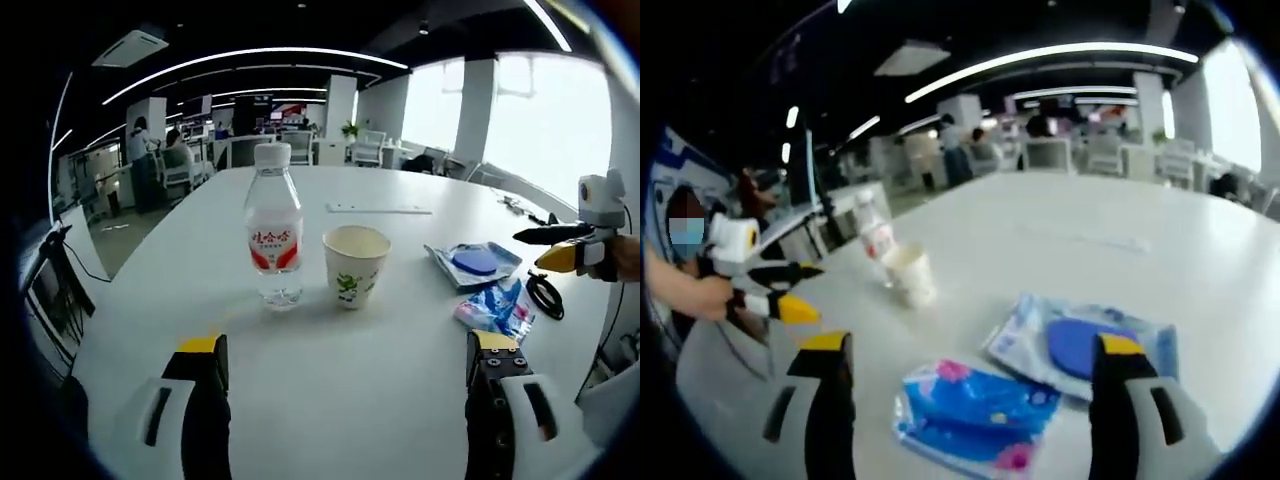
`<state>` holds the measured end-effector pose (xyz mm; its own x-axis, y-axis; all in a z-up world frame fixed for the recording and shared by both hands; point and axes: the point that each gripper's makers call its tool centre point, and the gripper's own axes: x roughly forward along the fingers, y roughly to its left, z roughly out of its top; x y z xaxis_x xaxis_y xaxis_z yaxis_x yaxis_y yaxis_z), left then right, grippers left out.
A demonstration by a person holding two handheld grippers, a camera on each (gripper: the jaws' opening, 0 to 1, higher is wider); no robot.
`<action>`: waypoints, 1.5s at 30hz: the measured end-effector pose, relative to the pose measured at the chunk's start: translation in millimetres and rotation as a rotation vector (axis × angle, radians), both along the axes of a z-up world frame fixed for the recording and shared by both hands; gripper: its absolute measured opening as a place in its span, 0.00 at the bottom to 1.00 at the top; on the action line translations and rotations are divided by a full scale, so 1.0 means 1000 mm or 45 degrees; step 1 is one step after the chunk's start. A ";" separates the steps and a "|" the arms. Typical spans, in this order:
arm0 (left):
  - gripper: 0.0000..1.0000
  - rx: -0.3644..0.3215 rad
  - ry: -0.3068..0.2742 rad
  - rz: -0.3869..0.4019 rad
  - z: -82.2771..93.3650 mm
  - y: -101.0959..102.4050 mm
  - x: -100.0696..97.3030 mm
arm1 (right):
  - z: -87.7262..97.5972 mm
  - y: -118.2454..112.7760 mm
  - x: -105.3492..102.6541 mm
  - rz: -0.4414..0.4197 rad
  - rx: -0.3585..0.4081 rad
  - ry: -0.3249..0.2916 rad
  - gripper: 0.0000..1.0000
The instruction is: Arrange the tabletop items into an orderly group along one side of the table until the central work area is clear of visible clutter.
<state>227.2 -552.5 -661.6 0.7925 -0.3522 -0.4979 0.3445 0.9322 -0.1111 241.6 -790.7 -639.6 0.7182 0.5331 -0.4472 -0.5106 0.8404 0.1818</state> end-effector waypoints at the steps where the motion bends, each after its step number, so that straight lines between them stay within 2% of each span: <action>1: 1.00 -0.002 -0.001 -0.001 0.001 -0.001 0.000 | 0.000 -0.001 0.000 -0.003 0.000 0.000 0.98; 7: 1.00 -0.038 -0.007 -0.012 0.009 -0.018 0.002 | 0.000 -0.004 0.000 -0.015 0.004 0.002 0.97; 11: 0.99 -0.054 -0.021 -0.091 0.012 -0.045 0.003 | -0.002 -0.007 -0.002 -0.025 0.003 0.008 0.96; 15: 0.98 -0.093 -0.015 -0.116 0.014 -0.064 0.005 | -0.001 -0.015 -0.002 -0.049 0.011 0.006 0.96; 22: 0.94 -0.146 0.002 -0.229 0.017 -0.109 0.009 | -0.004 -0.039 0.001 -0.121 0.008 0.024 0.95; 27: 0.93 -0.168 0.010 -0.289 0.016 -0.135 0.021 | -0.005 -0.055 0.002 -0.167 0.003 0.023 0.95; 32: 0.92 -0.177 0.036 -0.359 0.010 -0.163 0.035 | -0.008 -0.073 0.005 -0.202 -0.015 0.032 0.95; 35: 0.91 -0.176 0.108 -0.398 0.000 -0.180 0.039 | -0.010 -0.084 0.007 -0.224 -0.018 0.038 0.95; 37: 0.91 -0.185 0.101 -0.416 -0.002 -0.191 0.044 | -0.010 -0.091 0.009 -0.244 -0.014 0.043 0.95; 45: 0.90 -0.196 0.151 -0.430 -0.012 -0.211 0.058 | -0.016 -0.111 0.018 -0.266 -0.040 0.046 0.94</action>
<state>285.5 -763.4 -674.1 0.5591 -0.6613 -0.5001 0.6058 0.7376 -0.2981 259.4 -902.1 -655.6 0.7947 0.3601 -0.4888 -0.3185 0.9327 0.1692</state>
